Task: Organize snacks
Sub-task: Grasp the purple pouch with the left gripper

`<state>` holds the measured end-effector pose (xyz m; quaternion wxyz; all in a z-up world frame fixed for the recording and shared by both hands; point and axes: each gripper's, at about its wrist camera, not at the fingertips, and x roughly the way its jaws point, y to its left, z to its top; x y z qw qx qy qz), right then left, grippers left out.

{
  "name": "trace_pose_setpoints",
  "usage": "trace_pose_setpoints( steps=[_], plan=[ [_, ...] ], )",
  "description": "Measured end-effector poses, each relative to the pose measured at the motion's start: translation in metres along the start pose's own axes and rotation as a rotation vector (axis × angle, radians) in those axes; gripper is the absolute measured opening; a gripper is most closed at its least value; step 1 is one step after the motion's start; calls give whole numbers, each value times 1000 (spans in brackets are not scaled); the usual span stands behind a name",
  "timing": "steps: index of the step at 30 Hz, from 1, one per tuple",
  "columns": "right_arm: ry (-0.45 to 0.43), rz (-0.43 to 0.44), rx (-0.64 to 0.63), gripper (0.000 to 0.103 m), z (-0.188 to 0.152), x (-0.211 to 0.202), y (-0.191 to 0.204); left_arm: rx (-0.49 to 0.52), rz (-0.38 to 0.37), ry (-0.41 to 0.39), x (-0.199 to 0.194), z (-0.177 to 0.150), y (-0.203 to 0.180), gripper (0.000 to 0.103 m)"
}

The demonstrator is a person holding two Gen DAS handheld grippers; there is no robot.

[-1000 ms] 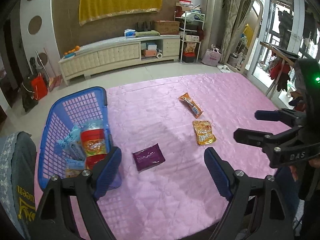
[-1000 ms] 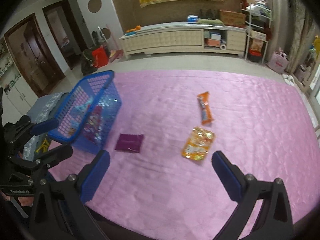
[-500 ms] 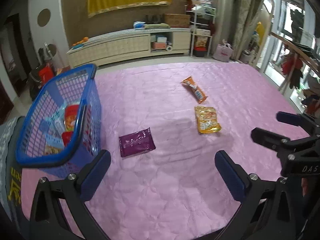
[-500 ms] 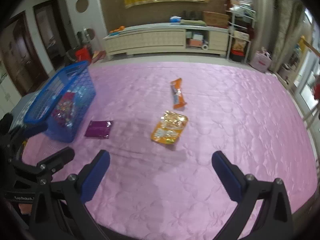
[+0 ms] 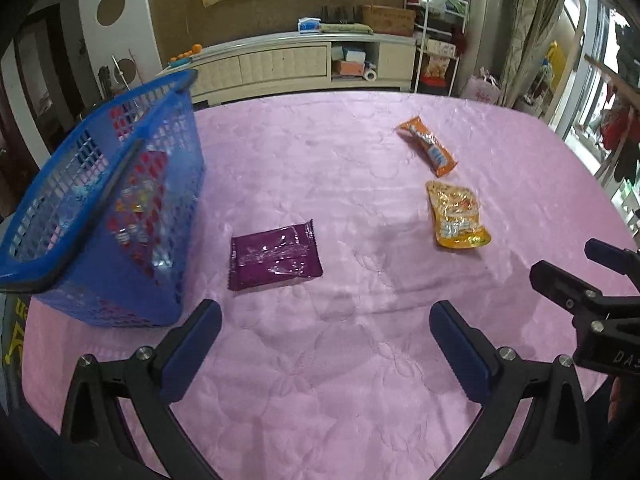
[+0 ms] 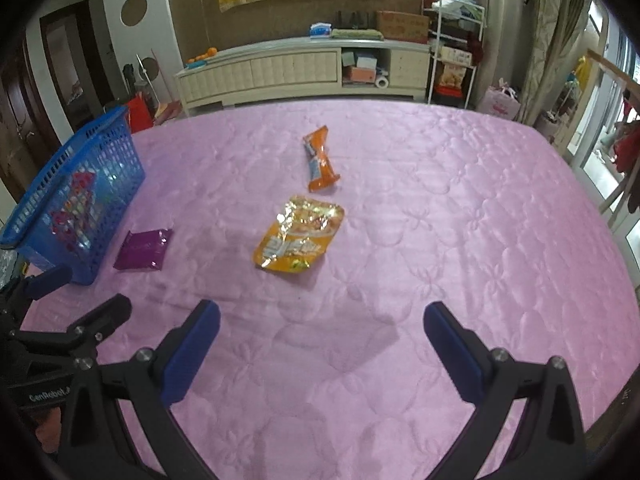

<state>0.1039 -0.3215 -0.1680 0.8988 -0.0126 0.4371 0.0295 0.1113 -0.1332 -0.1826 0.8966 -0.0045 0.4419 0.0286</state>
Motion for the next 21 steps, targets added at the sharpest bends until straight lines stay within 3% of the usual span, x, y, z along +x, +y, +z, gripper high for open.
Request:
trace_pose_setpoints(
  steps=[12, 21],
  plan=[
    [70, -1, -30, 103, 7, 44, 12, 9, 88, 40, 43, 12, 9, 103],
    [56, -16, -16, 103, 19, 65, 13, -75, 71, 83, 77, 30, 28, 103]
  ],
)
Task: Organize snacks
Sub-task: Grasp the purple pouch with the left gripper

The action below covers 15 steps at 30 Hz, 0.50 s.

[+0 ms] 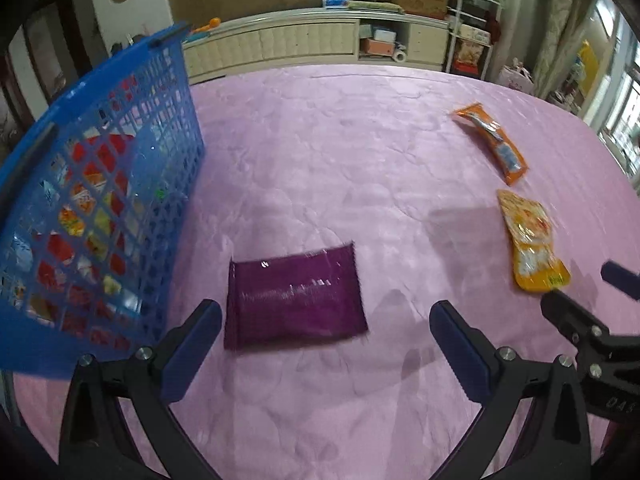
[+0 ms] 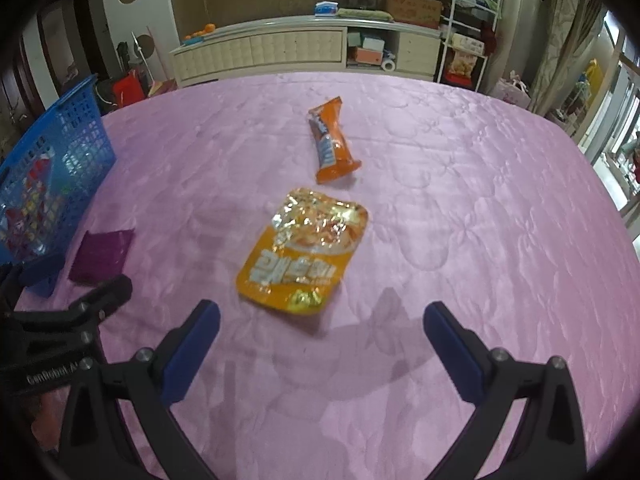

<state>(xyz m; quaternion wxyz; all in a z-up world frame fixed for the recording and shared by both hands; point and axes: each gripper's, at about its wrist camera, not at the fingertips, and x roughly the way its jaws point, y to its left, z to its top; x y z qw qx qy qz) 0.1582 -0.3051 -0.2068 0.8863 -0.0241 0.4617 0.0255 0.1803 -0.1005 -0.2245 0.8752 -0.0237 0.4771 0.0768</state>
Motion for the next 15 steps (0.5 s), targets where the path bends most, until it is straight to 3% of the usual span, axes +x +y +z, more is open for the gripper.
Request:
trace_pose_setpoints(
  steps=[6, 9, 15],
  plan=[
    [-19, 12, 31, 103, 5, 4, -9, -14, 23, 34, 20, 6, 1, 103],
    [-33, 29, 50, 103, 6, 2, -15, -48, -10, 39, 24, 6, 6, 103],
    [-37, 42, 77, 103, 7, 1, -23, -11, -51, 64, 26, 10, 0, 103]
  ],
)
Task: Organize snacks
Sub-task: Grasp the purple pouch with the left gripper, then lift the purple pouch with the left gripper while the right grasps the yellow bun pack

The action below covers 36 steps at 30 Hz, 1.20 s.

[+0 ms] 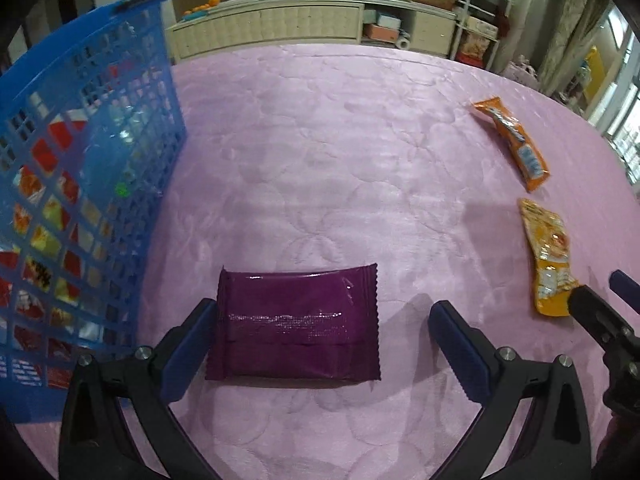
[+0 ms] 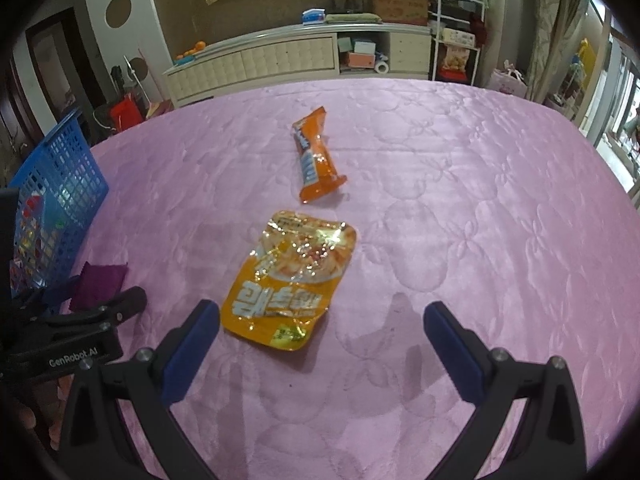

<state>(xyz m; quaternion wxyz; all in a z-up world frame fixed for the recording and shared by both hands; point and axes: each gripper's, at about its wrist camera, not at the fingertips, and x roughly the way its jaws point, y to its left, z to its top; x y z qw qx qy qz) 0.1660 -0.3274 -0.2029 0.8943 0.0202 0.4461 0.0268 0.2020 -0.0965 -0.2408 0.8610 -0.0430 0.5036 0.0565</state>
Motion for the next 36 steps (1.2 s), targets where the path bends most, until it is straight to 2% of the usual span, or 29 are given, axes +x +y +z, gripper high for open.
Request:
trace_pose_setpoints(
  steps=[5, 7, 13, 16, 19, 23, 26, 28, 30, 33, 36],
  plan=[
    [-1, -5, 16, 103, 1, -1, -2, 54, -83, 22, -3, -3, -15, 103],
    [4, -8, 16, 103, 2, -2, -4, 67, -94, 20, -3, -2, -17, 103],
    [18, -13, 27, 103, 3, -1, -6, 70, -64, 4, -9, 5, -10, 103],
    [29, -6, 30, 103, 3, -1, -5, 59, -52, 26, -3, 10, -4, 103],
    [29, -9, 27, 103, 3, -1, -4, 55, -71, 60, 3, 10, 3, 103],
    [36, -12, 37, 103, 2, 0, -3, 71, -61, 66, 8, 12, -1, 103],
    [35, -12, 44, 103, 1, -1, -3, 75, -29, 78, 10, 13, -5, 96],
    [36, -9, 46, 103, 0, -2, -3, 87, -36, 89, 8, 14, -5, 90],
    [36, -5, 49, 103, -1, -2, -4, 86, -39, 90, 3, 15, -3, 70],
    [34, 2, 55, 103, -1, -4, -4, 82, -39, 92, -1, 16, -2, 59],
    [37, 10, 58, 103, -1, -6, -4, 86, -42, 86, -4, 14, -2, 55]
  ],
)
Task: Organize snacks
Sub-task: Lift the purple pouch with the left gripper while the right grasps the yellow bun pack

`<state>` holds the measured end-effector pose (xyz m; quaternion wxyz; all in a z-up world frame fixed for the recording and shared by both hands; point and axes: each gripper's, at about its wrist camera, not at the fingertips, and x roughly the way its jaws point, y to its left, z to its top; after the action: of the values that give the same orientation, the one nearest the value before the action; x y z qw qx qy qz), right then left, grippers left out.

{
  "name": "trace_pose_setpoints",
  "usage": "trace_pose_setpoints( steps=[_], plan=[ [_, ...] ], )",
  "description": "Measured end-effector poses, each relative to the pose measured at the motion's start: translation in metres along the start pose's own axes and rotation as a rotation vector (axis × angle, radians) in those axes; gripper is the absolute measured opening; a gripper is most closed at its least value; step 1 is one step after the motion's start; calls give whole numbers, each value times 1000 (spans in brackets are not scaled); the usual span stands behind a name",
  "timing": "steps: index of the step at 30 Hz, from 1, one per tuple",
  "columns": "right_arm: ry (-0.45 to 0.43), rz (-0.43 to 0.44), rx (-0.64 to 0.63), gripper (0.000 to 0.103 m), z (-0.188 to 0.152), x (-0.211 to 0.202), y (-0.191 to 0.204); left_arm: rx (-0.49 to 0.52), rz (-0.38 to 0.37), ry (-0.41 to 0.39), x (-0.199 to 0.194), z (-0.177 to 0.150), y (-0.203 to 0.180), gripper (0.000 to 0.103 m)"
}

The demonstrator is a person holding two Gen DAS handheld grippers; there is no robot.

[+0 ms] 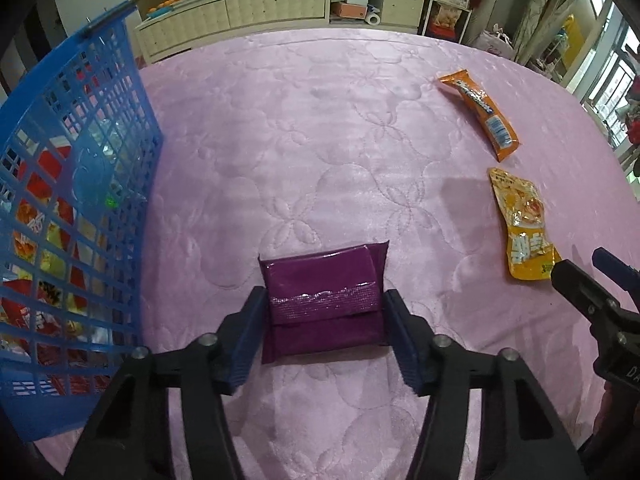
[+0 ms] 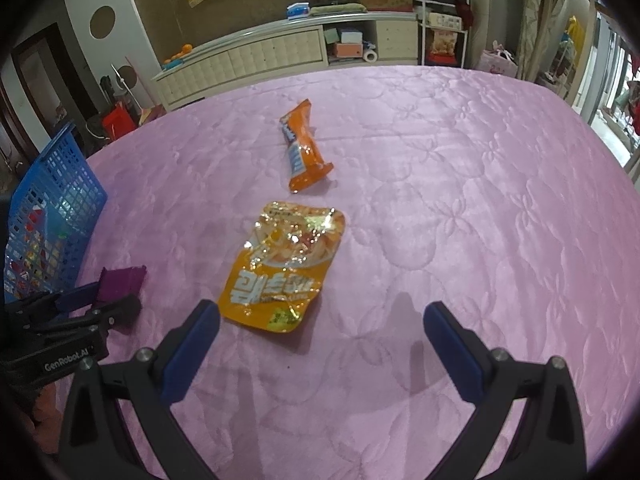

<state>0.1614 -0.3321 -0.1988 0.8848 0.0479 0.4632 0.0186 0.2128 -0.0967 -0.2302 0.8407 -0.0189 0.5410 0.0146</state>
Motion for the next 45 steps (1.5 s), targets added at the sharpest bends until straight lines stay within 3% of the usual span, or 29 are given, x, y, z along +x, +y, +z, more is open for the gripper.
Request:
trace_pose_setpoints(
  steps=[14, 24, 26, 28, 34, 38, 40, 45],
  plan=[
    [62, 24, 13, 103, 12, 7, 6, 5, -20, -93, -24, 2, 0, 53],
    [123, -48, -31, 101, 30, 41, 25, 42, -45, -133, -25, 10, 0, 53],
    [107, -69, -77, 92, 32, 41, 30, 47, -57, -140, -24, 11, 1, 53],
    [100, -100, -121, 77, 33, 42, 37, 51, -61, -144, -23, 12, 2, 53],
    [91, -53, -206, 44, 31, 38, 52, 47, -86, -147, -15, 13, 1, 53],
    [84, -38, -265, 35, 25, 34, 61, 49, -91, -147, -13, 7, 2, 53],
    [41, -41, -301, 13, 19, 24, 65, 37, -94, -145, -14, 4, 4, 53],
    [42, 32, -272, 12, 12, 20, 57, 20, -106, -149, -17, 2, 7, 53]
  ],
)
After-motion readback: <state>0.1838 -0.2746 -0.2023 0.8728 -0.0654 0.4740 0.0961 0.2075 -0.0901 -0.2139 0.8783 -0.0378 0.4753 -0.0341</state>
